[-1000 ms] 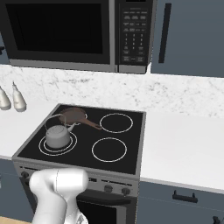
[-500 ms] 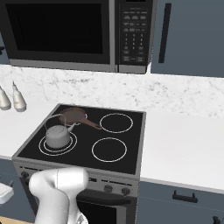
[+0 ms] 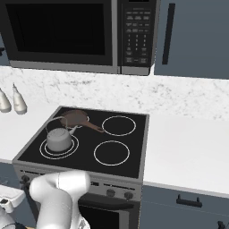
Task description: Pick the kettle from the counter and place it on a stove burner. Then turn the burner on.
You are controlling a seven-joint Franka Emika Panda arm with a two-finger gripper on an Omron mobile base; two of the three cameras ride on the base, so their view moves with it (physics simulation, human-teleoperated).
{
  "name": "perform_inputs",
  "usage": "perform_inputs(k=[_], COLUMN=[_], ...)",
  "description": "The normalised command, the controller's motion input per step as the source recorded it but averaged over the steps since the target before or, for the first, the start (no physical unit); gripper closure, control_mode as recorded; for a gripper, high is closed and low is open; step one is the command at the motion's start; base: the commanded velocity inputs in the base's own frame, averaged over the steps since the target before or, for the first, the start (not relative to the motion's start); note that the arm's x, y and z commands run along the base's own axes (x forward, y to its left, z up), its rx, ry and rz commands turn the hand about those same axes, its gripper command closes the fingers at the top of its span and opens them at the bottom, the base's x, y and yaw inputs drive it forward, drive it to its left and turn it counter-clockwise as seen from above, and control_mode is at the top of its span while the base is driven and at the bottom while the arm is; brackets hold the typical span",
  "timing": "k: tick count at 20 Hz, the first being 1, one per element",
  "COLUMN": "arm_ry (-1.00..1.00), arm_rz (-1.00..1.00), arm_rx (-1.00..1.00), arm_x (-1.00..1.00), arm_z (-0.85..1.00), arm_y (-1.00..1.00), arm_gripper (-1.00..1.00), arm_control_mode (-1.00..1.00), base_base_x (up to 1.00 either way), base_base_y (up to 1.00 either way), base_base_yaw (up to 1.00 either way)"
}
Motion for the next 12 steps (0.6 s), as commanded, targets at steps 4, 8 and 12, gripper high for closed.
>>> perform_inputs(k=[4,8,12], arm_ry=[-0.02,0.0,0.0], arm_rz=[0.01,0.0,0.0], arm_rx=[0.0,0.0,0.0], arm_x=[0.22,0.37,0.19], arm_z=[-0.12,-0.04,-0.31], arm_y=[0.0,0.0,0.02], arm_gripper=[-1.0,-1.0,-1.0], arm_control_mode=[-1.0,-1.0,-1.0], base_base_x=[0.0,0.0,0.0], base_base_y=[0.0,0.0,0.0], base_base_yaw=[0.0,0.0,0.0])
